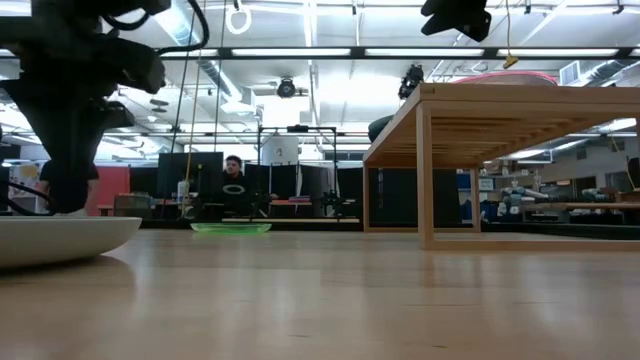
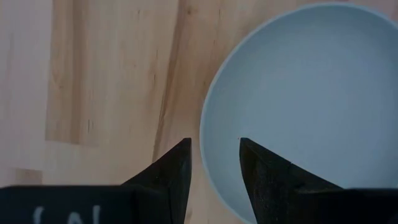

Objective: Place and stack plates onto a shelf
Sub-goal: Stack the blue plate on top of the green plate on the shelf

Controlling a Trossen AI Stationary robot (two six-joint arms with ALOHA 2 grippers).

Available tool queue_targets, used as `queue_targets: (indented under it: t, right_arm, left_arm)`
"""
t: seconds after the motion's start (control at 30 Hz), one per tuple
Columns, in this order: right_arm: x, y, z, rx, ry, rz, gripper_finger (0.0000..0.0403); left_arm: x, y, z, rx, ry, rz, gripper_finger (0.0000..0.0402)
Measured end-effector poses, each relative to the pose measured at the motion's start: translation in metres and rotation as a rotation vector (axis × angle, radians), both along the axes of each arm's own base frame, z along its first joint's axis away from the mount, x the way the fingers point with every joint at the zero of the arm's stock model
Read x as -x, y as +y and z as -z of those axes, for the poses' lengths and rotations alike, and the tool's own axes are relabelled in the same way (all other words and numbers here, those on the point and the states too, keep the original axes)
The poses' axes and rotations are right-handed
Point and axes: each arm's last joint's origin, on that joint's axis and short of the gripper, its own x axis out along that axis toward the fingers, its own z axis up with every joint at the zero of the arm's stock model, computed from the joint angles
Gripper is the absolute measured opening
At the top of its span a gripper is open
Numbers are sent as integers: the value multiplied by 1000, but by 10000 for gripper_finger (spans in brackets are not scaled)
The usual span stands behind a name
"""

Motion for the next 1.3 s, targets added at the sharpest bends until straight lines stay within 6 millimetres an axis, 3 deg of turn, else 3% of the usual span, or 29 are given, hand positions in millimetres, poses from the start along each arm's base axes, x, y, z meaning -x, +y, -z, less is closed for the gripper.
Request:
queue_targets:
  t: [0.53,0.97,1.3]
  right_arm:
    - [0,0,0,1,0,1,144]
    - [0,0,0,2,0,1,144]
    - [0,0,0,2,0,2,144]
  left_arm:
    - [1,-10,2,-82,-52,-8,142]
    - [16,-6,56,-24,-65,-56,142]
    - [25,-5,73,44,-44,-92,118]
